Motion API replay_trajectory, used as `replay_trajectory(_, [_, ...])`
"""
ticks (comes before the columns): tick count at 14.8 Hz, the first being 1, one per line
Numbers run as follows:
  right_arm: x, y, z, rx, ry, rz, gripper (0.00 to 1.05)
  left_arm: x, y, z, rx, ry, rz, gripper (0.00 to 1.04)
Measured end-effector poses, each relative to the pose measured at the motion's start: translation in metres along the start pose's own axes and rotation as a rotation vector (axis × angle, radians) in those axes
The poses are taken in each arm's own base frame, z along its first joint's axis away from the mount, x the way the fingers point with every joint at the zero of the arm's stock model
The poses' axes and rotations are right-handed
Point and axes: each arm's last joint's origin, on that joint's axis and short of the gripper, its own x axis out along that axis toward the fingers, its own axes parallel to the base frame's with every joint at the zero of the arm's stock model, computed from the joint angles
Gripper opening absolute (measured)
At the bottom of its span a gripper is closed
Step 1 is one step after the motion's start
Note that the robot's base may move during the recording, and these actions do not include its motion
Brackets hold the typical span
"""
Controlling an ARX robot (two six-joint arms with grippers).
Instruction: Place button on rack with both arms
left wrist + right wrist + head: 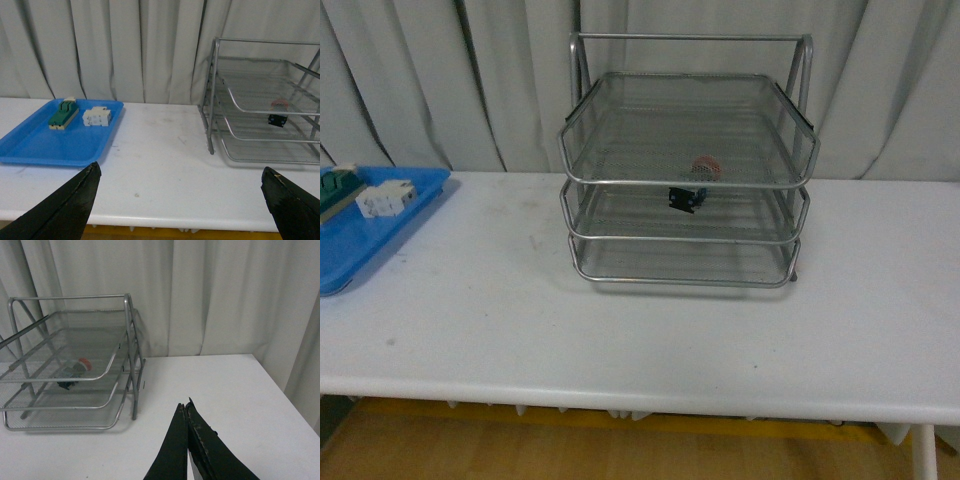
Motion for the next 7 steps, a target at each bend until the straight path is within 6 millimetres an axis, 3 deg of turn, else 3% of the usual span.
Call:
replay_trajectory(2, [-0.010, 0.000, -0.012, -0.008, 0.018, 0.000, 0.02, 0.000, 0.000, 0.000, 0.000, 0.000, 0.000, 0.98])
replay_trajectory(7, [-0.016, 0.000, -0.015, -0.008, 0.008, 0.000, 0.02, 0.000, 0.000, 0.000, 0.000, 0.000, 0.000, 0.98])
